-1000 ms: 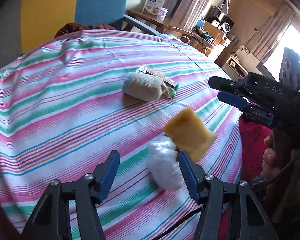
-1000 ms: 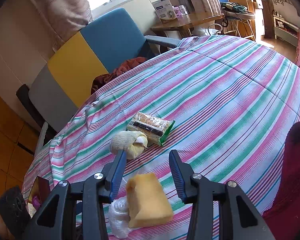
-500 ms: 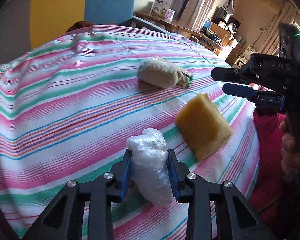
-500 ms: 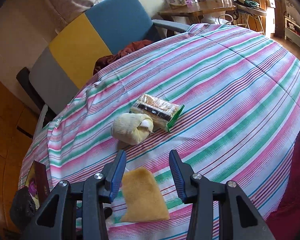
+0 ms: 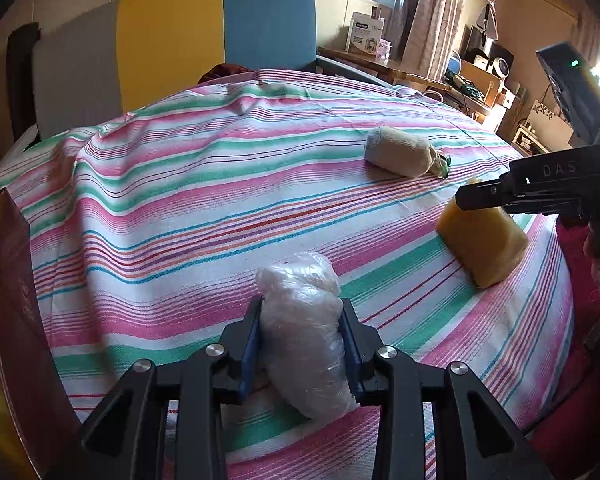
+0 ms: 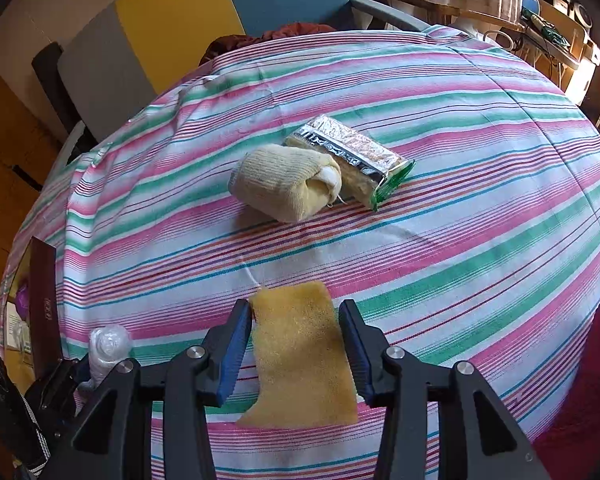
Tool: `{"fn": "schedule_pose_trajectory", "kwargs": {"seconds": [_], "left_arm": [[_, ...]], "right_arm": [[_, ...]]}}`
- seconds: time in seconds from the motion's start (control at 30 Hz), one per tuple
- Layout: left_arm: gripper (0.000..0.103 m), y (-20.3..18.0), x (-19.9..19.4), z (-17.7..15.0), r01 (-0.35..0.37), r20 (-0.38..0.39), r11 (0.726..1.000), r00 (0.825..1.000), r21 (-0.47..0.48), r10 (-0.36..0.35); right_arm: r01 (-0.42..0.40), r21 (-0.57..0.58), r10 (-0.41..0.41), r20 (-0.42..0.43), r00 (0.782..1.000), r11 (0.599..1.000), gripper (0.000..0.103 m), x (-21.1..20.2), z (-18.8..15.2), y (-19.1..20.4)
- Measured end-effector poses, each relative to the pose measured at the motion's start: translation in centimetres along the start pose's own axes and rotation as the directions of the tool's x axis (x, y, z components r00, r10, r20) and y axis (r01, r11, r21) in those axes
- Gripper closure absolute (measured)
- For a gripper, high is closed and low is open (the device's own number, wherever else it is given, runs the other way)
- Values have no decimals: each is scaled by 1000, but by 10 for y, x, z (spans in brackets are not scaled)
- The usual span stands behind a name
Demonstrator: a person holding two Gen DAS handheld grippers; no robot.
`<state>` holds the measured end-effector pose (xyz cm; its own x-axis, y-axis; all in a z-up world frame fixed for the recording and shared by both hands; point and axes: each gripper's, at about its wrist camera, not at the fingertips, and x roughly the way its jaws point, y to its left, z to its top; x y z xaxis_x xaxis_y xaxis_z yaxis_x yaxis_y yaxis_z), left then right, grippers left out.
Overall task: Organize objects
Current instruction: 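Lift the plastic-wrapped ball and carry it toward the gold tray with the left gripper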
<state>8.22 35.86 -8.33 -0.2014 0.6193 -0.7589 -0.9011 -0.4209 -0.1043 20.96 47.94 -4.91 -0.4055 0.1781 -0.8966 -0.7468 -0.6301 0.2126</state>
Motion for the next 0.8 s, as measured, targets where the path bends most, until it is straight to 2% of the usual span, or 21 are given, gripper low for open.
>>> {"fn": "schedule_pose_trajectory", "kwargs": {"seconds": [0.2, 0.33, 0.43, 0.53, 0.63, 0.8], "left_arm": [[66, 2, -1, -2, 8, 19, 1000, 1000, 2, -8], [66, 0, -2, -4, 0, 28, 1000, 1000, 8, 0], [67, 1, -1, -4, 5, 28, 1000, 1000, 0, -5], [69, -1, -4, -2, -15, 9, 1000, 1000, -12, 15], [69, -1, -12, -2, -32, 2, 999, 999, -31, 32], [69, -5, -36, 2, -46, 41, 999, 998, -23, 47]], "right_arm": [[16, -10, -16, -18, 1000, 1000, 55, 3, -1, 1], [51, -31, -53, -64, 997, 998, 53, 13, -3, 4], [61, -76, -70, -108, 992, 995, 60, 22, -5, 10], [87, -106, -98, -104, 990, 990, 61, 23, -7, 13], [79, -97, -90, -112, 990, 992, 60, 24, -7, 10], [85, -106, -98, -124, 987, 991, 59, 27, -8, 9]]}}
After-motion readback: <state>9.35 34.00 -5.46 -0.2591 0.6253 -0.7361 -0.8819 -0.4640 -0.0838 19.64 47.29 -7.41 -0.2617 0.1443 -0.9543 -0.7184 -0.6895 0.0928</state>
